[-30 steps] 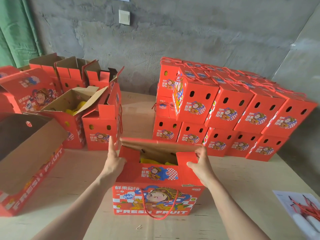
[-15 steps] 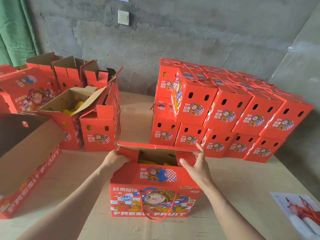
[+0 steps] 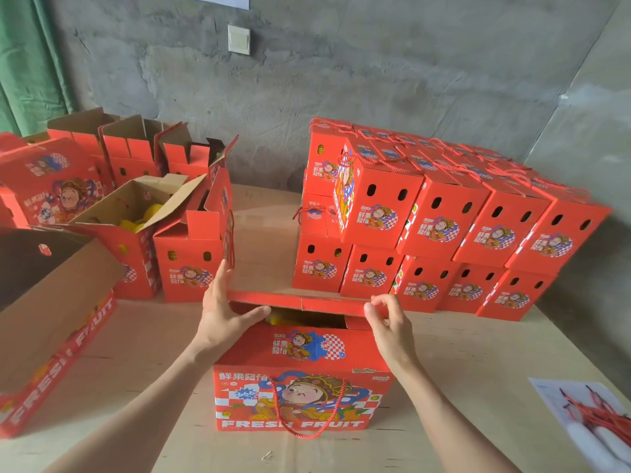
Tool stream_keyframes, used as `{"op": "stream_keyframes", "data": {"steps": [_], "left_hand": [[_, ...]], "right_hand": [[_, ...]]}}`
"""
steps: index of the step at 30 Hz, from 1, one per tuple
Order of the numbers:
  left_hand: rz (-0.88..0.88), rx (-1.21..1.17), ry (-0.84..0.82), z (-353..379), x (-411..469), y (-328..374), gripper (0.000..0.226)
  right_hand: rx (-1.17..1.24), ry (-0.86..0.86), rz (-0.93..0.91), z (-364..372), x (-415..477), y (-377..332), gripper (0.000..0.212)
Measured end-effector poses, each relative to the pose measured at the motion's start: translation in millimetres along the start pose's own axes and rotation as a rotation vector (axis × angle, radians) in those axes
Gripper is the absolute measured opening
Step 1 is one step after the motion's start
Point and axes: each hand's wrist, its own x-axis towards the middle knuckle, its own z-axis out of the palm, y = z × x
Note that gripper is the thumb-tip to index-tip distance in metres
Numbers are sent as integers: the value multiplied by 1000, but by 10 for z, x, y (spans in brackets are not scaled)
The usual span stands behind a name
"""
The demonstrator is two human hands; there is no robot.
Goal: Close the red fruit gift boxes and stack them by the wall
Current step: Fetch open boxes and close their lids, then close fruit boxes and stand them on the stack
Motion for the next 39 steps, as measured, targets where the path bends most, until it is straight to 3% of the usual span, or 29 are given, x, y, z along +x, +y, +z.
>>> {"op": "stream_keyframes", "data": {"steps": [3,7,9,14,18,28,32,36,39], "left_hand": [[121,71,-17,-25,-47,44,112],[135,579,-69,-3,39,7,78],[132,669,-105,2,69,-30,68],[116,899,-424,-79,352,52,72],[127,923,-615,-98,453,42,84],[201,1146,-668,-57,429,-27,75],[194,1100,-651,-67,378,11,95],[191,1241,-669,78,370,145,127],[248,1225,-652,362,361,238,116]], "right_hand": [[-115,-40,-79,0,12,24,6],[-316,-242,-196,-123,57,121,30],[-387,-407,-157,-208,109,159,42],[-621,-721,-150,-309,330,118,45],[-688,-728,-198,-296,377,136,42],[-744,-755,-226,-266,359,128,47],[-776,-729,-234,-230,323,105,48],[-778,-680,-234,-189,286,108,48],[-777,-675,-241,-189,283,127,48]]}}
